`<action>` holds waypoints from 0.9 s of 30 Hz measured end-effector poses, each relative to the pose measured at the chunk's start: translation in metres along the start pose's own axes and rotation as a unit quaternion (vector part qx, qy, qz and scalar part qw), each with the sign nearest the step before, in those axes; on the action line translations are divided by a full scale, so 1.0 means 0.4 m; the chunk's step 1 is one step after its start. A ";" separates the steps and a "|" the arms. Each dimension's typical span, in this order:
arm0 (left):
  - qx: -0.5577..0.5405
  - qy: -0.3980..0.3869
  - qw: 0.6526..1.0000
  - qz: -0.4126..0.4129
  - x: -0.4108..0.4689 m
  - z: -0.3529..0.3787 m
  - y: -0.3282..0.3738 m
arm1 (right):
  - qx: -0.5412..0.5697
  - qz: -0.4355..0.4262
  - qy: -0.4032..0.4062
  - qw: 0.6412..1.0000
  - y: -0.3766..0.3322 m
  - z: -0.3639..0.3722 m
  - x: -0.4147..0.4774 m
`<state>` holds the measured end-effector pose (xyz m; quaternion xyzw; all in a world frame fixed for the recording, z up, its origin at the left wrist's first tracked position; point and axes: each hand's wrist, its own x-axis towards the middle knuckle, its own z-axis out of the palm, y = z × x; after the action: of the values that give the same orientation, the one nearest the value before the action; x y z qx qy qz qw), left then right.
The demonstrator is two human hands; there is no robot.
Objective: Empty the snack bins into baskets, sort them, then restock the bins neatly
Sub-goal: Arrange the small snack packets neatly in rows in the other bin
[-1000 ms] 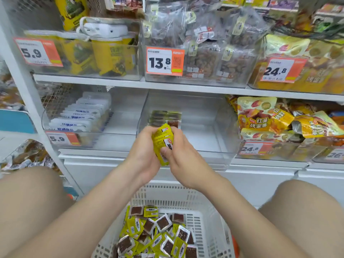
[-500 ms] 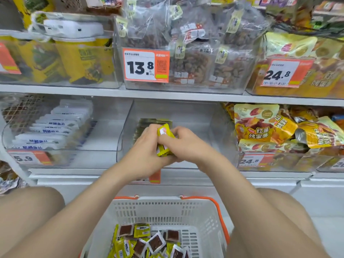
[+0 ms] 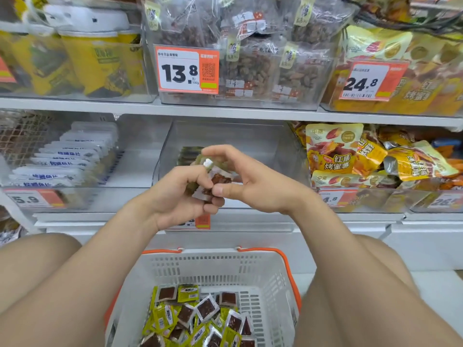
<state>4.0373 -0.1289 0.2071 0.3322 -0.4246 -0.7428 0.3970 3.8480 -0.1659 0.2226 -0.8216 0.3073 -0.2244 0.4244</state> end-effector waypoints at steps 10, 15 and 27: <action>0.614 0.295 0.727 0.086 0.054 -0.119 -0.073 | -0.341 0.132 0.016 0.931 0.116 -0.055 0.130; 0.748 0.217 0.626 0.045 0.101 -0.152 -0.110 | -0.396 0.177 -0.054 0.899 0.235 -0.026 0.243; 0.733 0.128 0.654 -0.136 0.110 -0.158 -0.082 | -0.247 0.286 0.086 0.922 0.293 0.014 0.324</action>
<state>4.0592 -0.1799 0.1447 0.6607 -0.7266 -0.1858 -0.0305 3.9066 -0.3059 0.1357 -0.7550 0.6104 -0.0800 0.2259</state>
